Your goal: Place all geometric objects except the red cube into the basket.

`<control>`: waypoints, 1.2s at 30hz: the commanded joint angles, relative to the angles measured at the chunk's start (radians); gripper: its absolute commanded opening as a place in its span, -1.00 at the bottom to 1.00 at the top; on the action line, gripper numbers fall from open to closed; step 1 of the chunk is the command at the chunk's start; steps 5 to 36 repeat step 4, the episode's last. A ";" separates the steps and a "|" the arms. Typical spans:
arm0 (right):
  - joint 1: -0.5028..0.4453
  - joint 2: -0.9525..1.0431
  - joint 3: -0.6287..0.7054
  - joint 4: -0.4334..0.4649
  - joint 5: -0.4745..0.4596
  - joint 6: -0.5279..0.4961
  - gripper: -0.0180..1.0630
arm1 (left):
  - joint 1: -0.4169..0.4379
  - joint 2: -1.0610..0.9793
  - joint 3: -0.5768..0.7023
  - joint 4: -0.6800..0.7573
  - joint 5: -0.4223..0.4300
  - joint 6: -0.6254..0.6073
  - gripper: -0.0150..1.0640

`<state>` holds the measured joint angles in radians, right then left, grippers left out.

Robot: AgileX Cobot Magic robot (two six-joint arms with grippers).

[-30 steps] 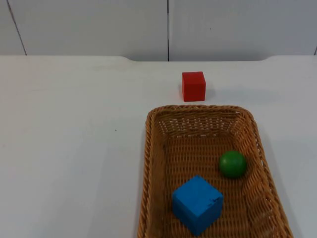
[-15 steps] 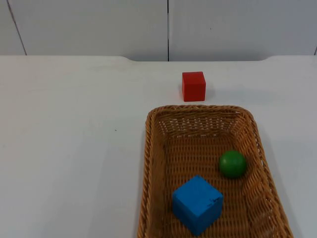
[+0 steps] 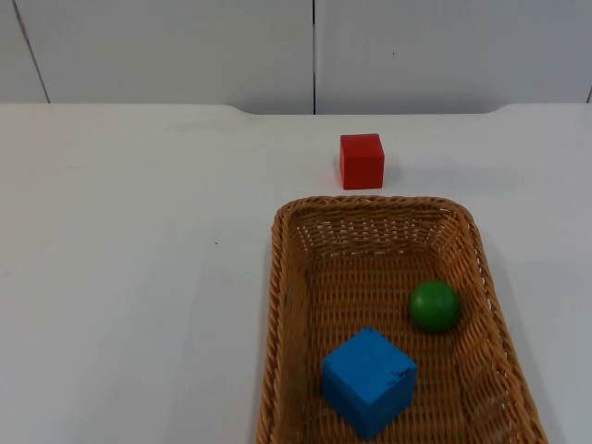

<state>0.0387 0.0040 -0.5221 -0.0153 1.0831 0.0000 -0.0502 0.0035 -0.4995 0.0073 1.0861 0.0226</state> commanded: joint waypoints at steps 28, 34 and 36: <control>-0.005 -0.004 0.006 0.001 -0.005 -0.007 0.66 | 0.061 -0.004 0.005 0.006 -0.011 -0.008 0.97; -0.005 -0.004 0.006 0.001 -0.005 -0.007 0.66 | 0.061 -0.004 0.005 0.006 -0.011 -0.008 0.97; -0.005 -0.004 0.006 0.001 -0.005 -0.007 0.66 | 0.061 -0.004 0.005 0.006 -0.011 -0.008 0.97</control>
